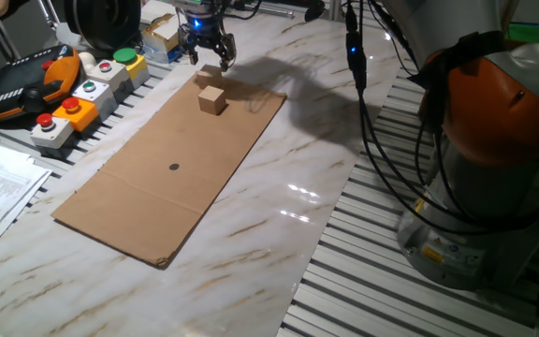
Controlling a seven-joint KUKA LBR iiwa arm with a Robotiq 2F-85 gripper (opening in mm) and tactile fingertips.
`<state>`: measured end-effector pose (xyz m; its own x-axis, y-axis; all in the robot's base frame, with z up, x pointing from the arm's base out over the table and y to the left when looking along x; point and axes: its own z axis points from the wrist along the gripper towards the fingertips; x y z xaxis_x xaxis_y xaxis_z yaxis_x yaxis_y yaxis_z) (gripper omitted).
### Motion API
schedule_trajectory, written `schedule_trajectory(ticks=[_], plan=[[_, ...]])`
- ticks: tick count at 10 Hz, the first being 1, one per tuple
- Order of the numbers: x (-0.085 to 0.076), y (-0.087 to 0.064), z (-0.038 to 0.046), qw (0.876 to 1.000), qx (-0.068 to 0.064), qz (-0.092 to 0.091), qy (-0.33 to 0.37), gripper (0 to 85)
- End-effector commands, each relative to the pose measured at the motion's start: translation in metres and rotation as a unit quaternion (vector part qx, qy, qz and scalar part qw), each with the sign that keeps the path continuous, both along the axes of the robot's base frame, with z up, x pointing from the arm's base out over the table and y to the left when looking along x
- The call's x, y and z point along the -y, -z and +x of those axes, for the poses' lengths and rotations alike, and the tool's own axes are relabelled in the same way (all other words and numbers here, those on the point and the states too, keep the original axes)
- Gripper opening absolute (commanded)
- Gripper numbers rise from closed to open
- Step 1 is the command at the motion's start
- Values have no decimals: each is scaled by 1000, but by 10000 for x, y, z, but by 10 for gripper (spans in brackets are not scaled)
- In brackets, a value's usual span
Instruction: Use the gripper to push the small block from left to right
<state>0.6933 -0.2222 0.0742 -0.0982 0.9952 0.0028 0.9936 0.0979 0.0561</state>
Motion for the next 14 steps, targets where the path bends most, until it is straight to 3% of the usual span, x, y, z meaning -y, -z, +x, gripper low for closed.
schedule_trajectory(ticks=[1, 6, 14], plan=[[9, 27, 7, 1000, -3, 2, 4, 850], [14, 90, 15, 1000, -17, 11, 11, 850], [-11, 219, 34, 999, -23, 16, 14, 850]])
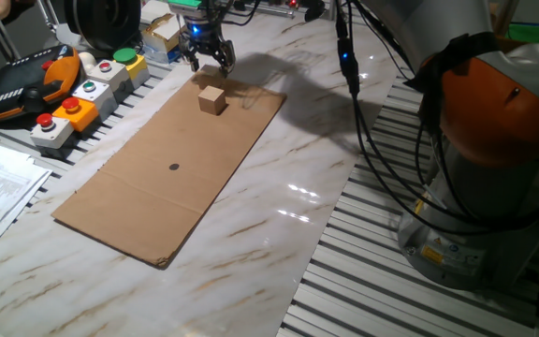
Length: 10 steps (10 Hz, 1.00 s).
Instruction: Use the gripper to push the small block from left to right
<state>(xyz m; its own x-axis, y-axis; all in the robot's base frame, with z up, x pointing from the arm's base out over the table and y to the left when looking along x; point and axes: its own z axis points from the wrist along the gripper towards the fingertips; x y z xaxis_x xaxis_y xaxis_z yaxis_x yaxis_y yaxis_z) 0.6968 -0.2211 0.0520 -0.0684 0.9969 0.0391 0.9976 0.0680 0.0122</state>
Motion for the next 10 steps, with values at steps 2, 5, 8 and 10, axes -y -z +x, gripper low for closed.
schedule_trajectory(ticks=[2, 5, 8, 10], plan=[[-4, 19, 3, 1000, -1, 0, 1, 850], [-8, 32, 4, 1000, 1, 2, 0, 673], [-8, 45, -3, 1000, 2, 2, -11, 120], [-16, 27, -6, 1000, 2, 3, -17, 7]])
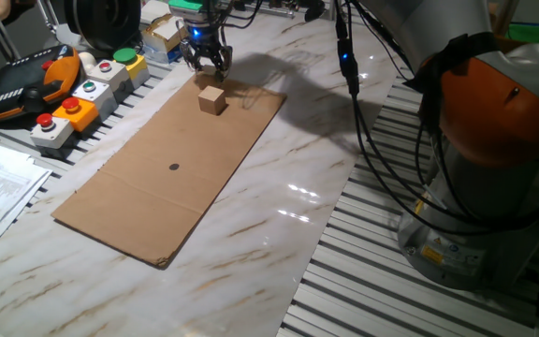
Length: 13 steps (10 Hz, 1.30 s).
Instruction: Use the gripper to push the small block from left to right
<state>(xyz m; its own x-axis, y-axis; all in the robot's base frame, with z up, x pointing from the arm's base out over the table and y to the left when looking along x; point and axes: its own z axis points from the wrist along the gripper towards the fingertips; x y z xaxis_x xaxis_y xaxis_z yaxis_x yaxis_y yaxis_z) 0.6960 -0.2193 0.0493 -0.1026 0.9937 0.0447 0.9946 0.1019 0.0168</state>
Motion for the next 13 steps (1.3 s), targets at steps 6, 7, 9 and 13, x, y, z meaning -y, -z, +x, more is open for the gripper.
schedule_trajectory(ticks=[6, 7, 9, 13], plan=[[-37, -179, -93, 1000, -5, -7, 12, 7], [-57, -230, -132, 1000, -5, -8, 11, 7], [-101, -291, -209, 1000, -5, -11, 13, 7], [-93, -383, -345, 1000, -6, -23, 18, 7]])
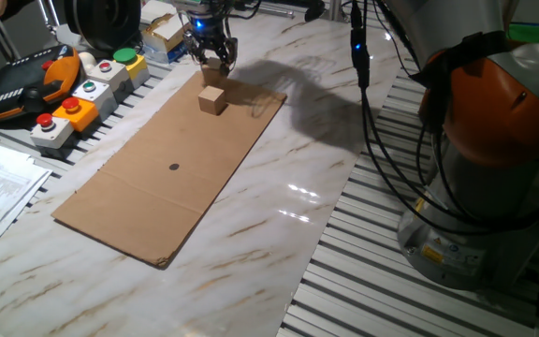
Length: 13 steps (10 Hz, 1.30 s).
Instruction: Use the gripper to push the small block from left to right
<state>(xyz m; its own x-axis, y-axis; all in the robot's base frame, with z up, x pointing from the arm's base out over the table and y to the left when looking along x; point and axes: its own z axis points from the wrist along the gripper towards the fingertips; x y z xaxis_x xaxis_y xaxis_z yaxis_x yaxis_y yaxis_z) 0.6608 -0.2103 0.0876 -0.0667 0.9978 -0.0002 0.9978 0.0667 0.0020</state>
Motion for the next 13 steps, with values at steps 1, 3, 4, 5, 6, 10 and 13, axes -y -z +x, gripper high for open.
schedule_trajectory(ticks=[1, 3, 4, 5, 6, 10, 13], plan=[[6, -1, -29, 1000, 0, 0, -1, 7], [-2, 10, -90, 1000, -1, 4, 2, 7], [-3, 8, -104, 1000, -2, 4, 5, 7], [-1, 11, -115, 1000, -3, 3, 7, 7], [-3, 39, -128, 1000, -4, 5, 8, 7], [-31, 157, -192, 1000, -1, 18, 9, 7], [-93, 169, -209, 1000, 0, 16, 12, 7]])
